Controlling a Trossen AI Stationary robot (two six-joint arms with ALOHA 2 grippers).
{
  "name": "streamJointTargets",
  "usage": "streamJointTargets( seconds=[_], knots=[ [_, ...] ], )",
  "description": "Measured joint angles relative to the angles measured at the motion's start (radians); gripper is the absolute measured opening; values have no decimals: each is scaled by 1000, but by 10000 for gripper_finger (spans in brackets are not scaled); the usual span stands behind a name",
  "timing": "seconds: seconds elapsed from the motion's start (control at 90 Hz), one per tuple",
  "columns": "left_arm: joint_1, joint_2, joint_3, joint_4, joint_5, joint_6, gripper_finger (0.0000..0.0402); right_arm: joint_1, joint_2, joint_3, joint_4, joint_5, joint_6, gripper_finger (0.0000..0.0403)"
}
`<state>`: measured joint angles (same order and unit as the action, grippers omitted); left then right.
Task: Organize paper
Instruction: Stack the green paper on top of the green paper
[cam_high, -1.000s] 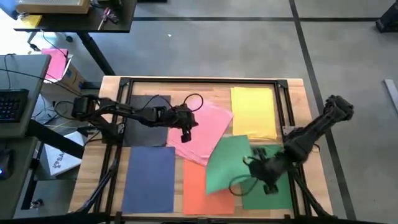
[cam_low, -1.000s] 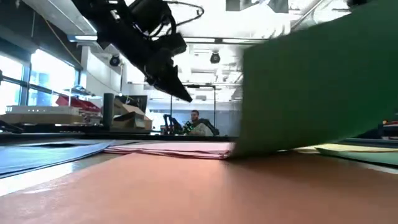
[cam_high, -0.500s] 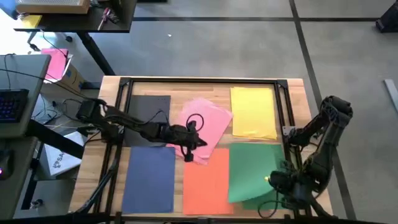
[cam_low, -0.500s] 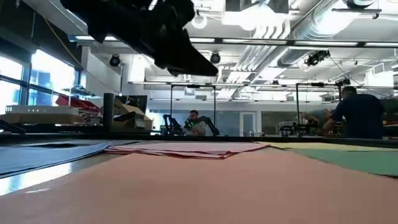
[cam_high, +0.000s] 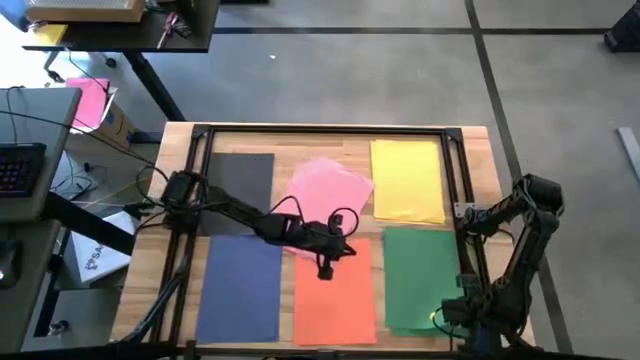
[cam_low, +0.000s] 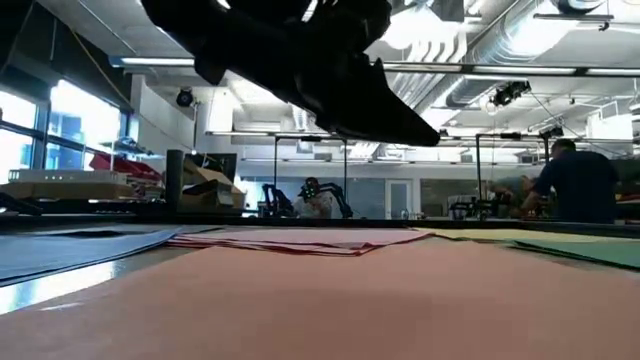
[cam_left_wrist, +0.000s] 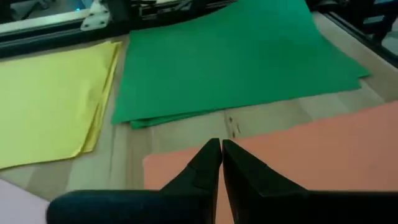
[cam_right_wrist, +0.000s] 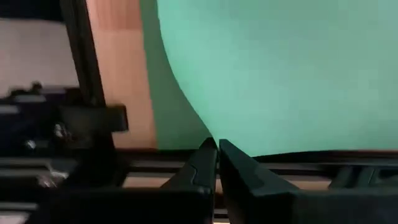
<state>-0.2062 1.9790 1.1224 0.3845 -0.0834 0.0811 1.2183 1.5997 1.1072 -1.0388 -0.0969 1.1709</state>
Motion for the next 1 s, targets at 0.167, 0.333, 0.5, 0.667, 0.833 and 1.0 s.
streamJointTargets(
  seconds=[0.167,0.333,0.5,0.667,0.833,1.0],
  knots=[
    [7,4,2,-2,-3,-16,7,20,51,0,13,-21,-99,0],
    [16,4,1,-8,-3,-17,7,35,94,0,44,-18,-164,1],
    [17,4,1,-13,-2,-25,7,38,118,0,52,-36,-187,18],
    [13,4,2,-13,-2,-28,7,38,113,0,52,-56,-204,99],
    [10,4,1,-11,-2,-28,7,38,111,0,51,-91,-211,192],
    [9,4,1,-10,-2,-29,7,7,110,14,9,-206,-143,223]
  ],
)
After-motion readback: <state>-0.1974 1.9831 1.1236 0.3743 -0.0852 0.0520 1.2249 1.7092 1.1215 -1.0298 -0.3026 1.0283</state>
